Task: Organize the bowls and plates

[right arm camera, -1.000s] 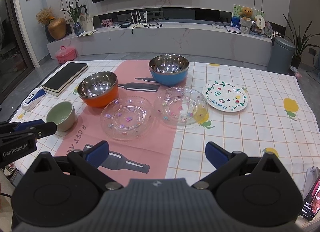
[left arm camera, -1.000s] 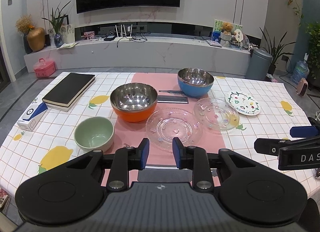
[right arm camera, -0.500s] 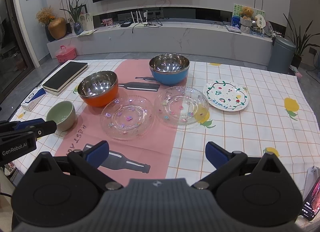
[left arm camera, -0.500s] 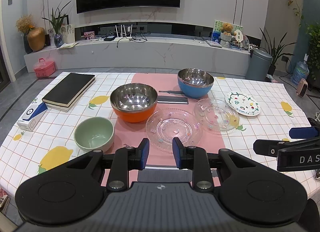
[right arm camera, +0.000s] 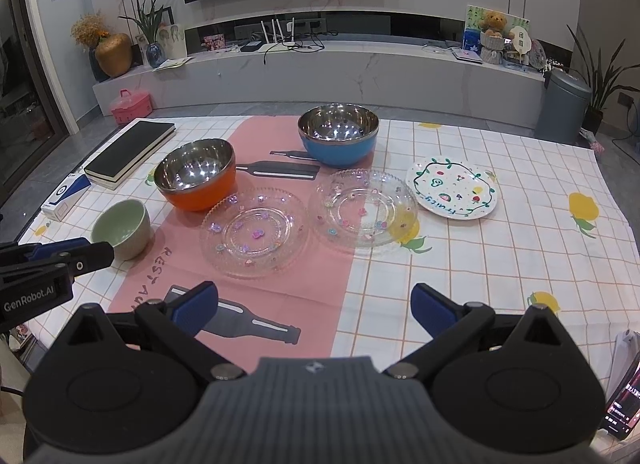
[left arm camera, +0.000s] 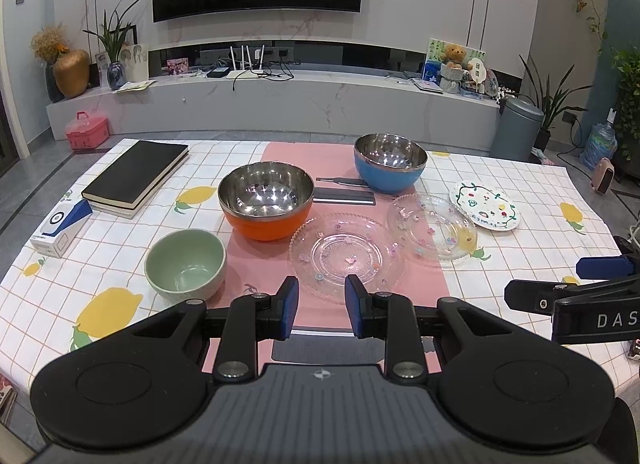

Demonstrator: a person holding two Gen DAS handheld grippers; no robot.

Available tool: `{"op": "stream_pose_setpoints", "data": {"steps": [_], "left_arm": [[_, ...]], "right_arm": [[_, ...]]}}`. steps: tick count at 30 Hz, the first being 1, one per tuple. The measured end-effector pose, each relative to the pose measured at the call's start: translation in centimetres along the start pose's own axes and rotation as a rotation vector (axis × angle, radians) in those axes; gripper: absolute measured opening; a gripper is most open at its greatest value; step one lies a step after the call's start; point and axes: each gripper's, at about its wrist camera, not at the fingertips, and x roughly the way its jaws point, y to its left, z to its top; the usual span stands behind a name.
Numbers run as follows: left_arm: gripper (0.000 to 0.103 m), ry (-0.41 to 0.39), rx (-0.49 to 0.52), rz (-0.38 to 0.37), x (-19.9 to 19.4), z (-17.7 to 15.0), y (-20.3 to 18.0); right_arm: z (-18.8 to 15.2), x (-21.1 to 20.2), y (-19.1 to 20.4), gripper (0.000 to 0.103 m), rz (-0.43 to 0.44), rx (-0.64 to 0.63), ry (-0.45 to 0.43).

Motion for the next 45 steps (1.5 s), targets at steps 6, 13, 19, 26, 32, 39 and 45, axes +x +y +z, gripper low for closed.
{"op": "stream_pose_setpoints", "data": {"steps": [6,13,19,26,32,39,45], "left_arm": [[0.033,0.0,0.0,0.0,0.1,-0.1,0.0],[0.033,0.001,-0.004,0.0,0.2,-0.2,0.1],[0.038,0.006,-0.05,0.015,0.8,-0.4,2.2],[0.048,0.003,-0.146,0.085,1.2,0.0,7.2],[0.065,-0.007,-0.209,0.027,2.2,0.7,10.5],[0.078,-0.044,-0.248,-0.083,5.3,2.6,11.9],[0.074,-0.059,-0.281,-0.072,8.7,4.8,12.5]], "right_arm": [[-0.1,0.3,0.0,0.1,-0.001,0.003,0.006],[0.1,0.6,0.1,0.1,-0.002,0.002,0.016],[0.5,1.4,1.2,0.1,0.013,-0.004,0.021],[1.9,3.7,4.8,0.1,0.086,-0.045,0.031],[3.7,6.5,7.7,0.1,0.122,-0.083,0.022],[6.3,10.3,9.5,0.094,0.1,-0.094,-0.033],[8.9,14.1,9.8,0.088,0.053,-0.061,-0.047]]}}
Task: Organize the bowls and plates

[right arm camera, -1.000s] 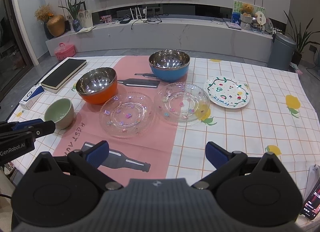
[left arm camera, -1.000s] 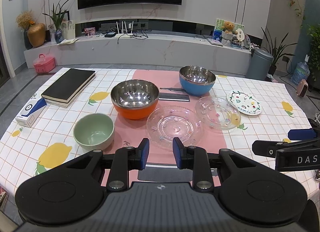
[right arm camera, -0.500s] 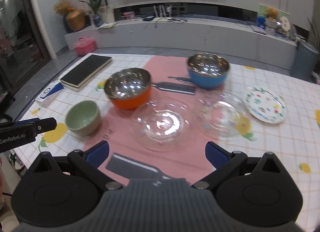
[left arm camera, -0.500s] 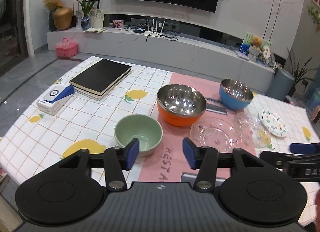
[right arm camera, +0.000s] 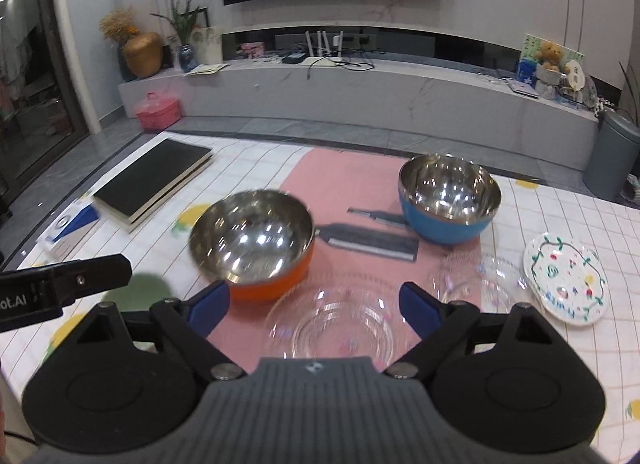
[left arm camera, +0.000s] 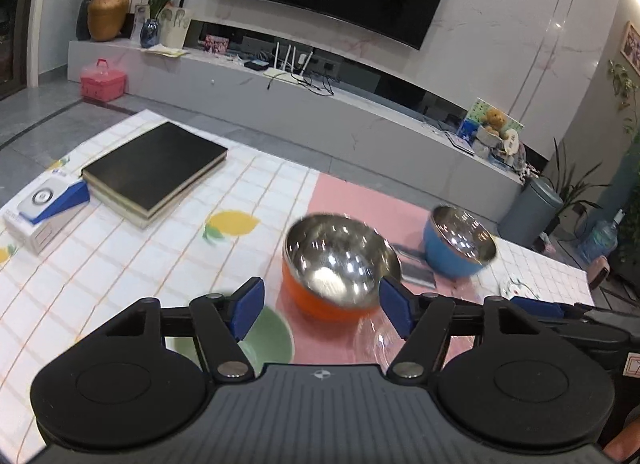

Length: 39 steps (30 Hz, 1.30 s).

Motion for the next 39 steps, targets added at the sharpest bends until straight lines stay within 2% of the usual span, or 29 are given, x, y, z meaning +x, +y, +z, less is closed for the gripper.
{"op": "stream_pose_setpoints", "data": {"steps": [4,6,7,8,12,15,18,24,25,30,31,39], "left_arm": [[0.067,0.022,-0.013,0.026,2.5,1.0,0.3],[0.065,0.04,-0.048,0.005,3.8,1.4,0.7],[0.062,0.054,-0.064,0.006,4.4,1.5,0.8],[0.062,0.064,-0.078,0.015,5.0,1.5,0.9],[0.052,0.09,-0.128,0.068,7.0,1.7,1.5],[0.044,0.122,-0.165,0.077,8.0,1.7,1.9],[0.041,0.131,-0.158,0.088,8.7,1.8,1.7],[0.028,0.187,-0.137,0.116,10.1,1.8,1.4],[0.024,0.194,-0.132,0.121,10.4,1.9,1.3],[0.015,0.216,-0.112,0.113,10.9,2.0,0.9],[0.015,0.219,-0.109,0.115,10.9,2.1,0.8],[0.014,0.227,-0.089,0.127,10.7,2.1,0.4]], "right_arm": [[1.5,2.7,-0.3,0.082,-0.007,0.042,0.009],[1.8,3.9,-0.3,0.081,-0.015,0.057,0.023],[2.0,4.6,-0.2,0.077,-0.026,0.062,0.034],[2.1,5.3,-0.2,0.073,-0.038,0.067,0.045],[2.4,7.4,-0.2,0.069,-0.032,0.116,0.099],[2.4,8.5,0.0,0.062,-0.031,0.134,0.127],[2.3,9.1,0.1,0.06,-0.031,0.145,0.15],[2.3,10.2,-0.1,0.047,-0.017,0.191,0.176],[2.3,10.4,-0.1,0.043,-0.011,0.196,0.185],[2.1,10.9,-0.6,0.025,0.042,0.248,0.207],[2.2,10.9,-0.6,0.016,0.057,0.25,0.205],[2.4,10.1,0.0,0.013,0.04,0.221,0.186]]}}
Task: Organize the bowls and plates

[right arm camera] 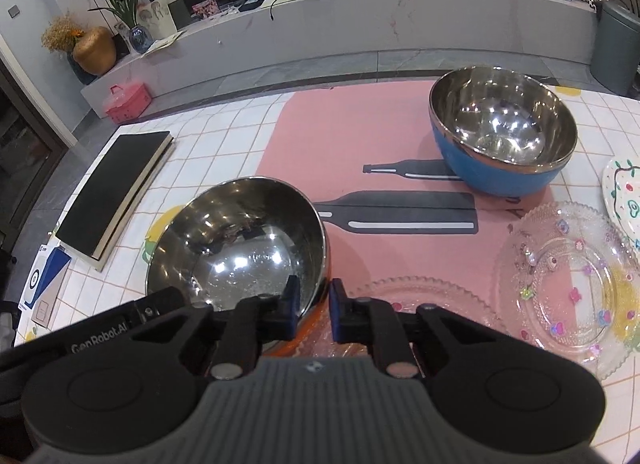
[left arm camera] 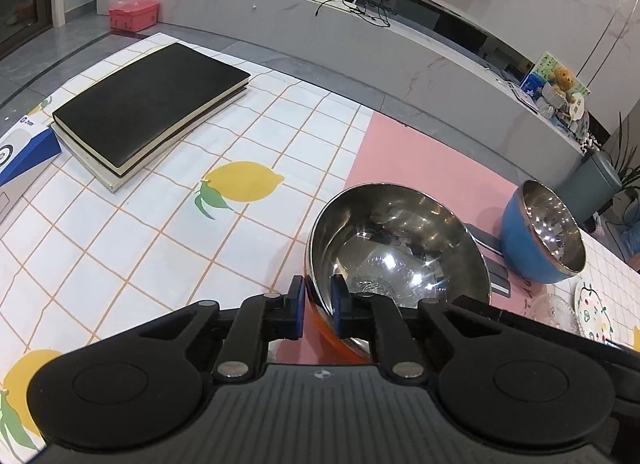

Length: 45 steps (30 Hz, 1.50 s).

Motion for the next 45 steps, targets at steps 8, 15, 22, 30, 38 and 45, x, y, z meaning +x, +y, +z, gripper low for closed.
{"op": "stream_pose_setpoints", "data": {"steps": [8,15,22,30,38,45], "left_arm": [[0.014,-0.041,-0.001,-0.031,-3.2,-0.5,-0.7],[0.014,-0.051,0.036,-0.032,-6.8,-2.8,-2.5],[0.014,-0.056,0.075,-0.047,-10.1,-6.4,-3.9],[0.014,0.005,0.08,-0.085,-12.3,-11.3,-3.7],[0.014,0.084,0.069,-0.086,-12.7,-14.6,-2.7],[0.011,0.101,0.033,-0.053,-12.3,-15.4,-1.2]], "right_arm": [[-0.3,-3.5,-0.5,0.012,0.02,-0.006,-0.044],[-2.5,-7.3,-2.6,0.012,0.061,0.039,-0.022],[-6.5,-11.5,-4.7,0.012,0.081,0.056,-0.004],[-11.3,-14.9,-7.0,0.013,0.105,0.052,0.042],[-14.8,-15.4,-8.1,0.013,0.134,0.08,0.144],[-16.1,-14.4,-7.2,0.014,0.141,0.052,0.19]]}}
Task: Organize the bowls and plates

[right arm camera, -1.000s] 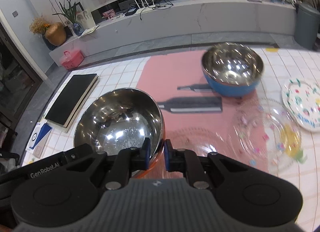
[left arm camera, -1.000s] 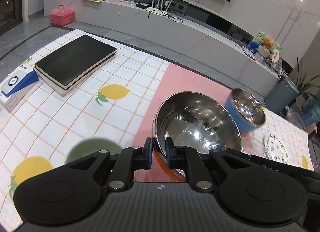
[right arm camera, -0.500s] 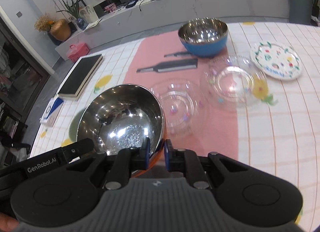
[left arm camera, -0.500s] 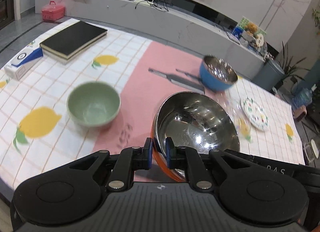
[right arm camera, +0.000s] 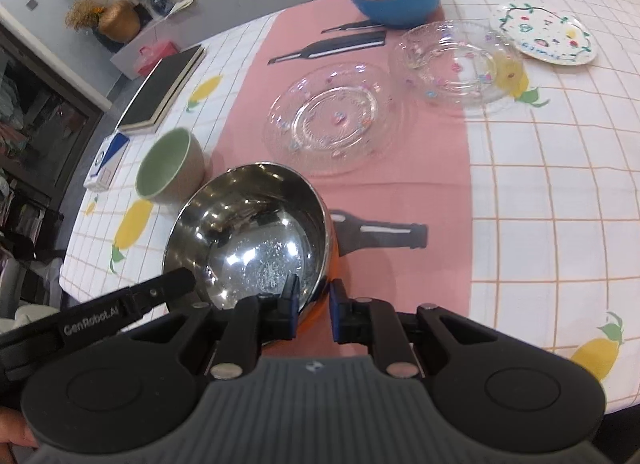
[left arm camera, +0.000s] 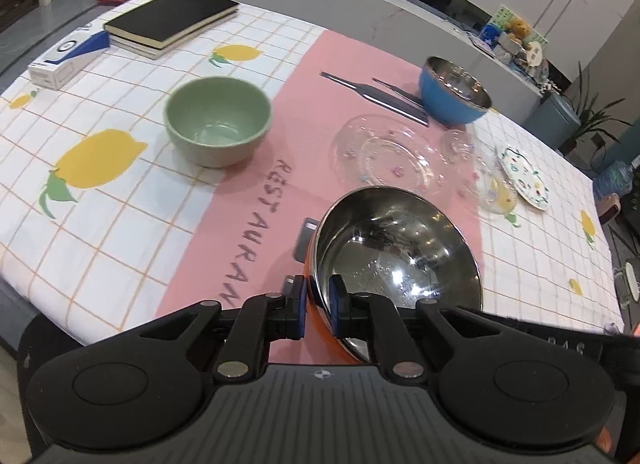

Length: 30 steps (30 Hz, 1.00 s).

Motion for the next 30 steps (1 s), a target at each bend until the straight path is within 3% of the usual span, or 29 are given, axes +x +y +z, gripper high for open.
{"op": "stream_pose_setpoints", "data": {"steps": [15,30], "left_arm": [[0.009,-0.01,-0.056,0.084,-0.4,0.2,3.6],[0.009,-0.03,-0.019,0.128,-0.2,0.4,4.1]], "right_arm": [[-0.3,2.5,3.7,0.015,0.047,-0.068,0.052],[-0.4,2.9,5.2,0.02,0.054,-0.104,0.065]]}}
